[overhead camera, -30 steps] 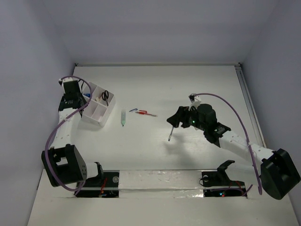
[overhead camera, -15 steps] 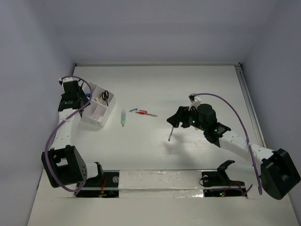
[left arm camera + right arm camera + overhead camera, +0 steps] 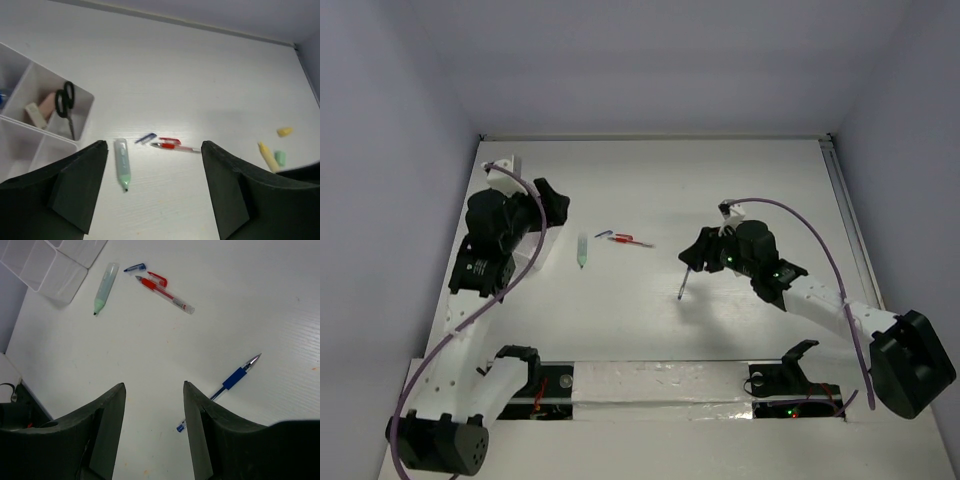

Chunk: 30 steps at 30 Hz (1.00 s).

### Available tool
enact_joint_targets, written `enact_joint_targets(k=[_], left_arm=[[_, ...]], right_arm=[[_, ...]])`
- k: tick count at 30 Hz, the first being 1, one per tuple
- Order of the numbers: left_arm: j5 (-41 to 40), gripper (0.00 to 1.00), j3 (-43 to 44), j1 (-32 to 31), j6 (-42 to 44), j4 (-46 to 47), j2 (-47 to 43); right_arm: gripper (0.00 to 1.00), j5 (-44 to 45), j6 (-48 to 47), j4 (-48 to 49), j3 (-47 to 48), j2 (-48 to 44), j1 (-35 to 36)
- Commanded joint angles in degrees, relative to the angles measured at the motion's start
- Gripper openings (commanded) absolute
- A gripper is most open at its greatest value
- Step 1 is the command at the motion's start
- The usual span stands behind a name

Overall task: Sort the stationery into containers
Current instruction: Pick up the pen from the center of the board.

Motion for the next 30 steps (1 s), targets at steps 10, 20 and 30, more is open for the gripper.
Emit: enact_joint_targets(k=[10, 20, 30], left_arm=[[16.7, 0.96, -13.8, -1.2, 3.1, 7.5, -15.7], [-1.6, 0.99, -13.2, -2.9, 2.7, 3.3, -25.8], [-14.3, 0.98, -12.7, -9.4, 1.5, 0.0, -30.1]], right_arm=[[0.58, 2.3, -3.9, -8.0, 12.2, 4.8, 3.7], [0.80, 11.1, -5.3, -13.2, 32.2, 26.2, 18.6], [0.78, 19.3, -7.9, -28.0, 63.4, 53.3, 24.4]])
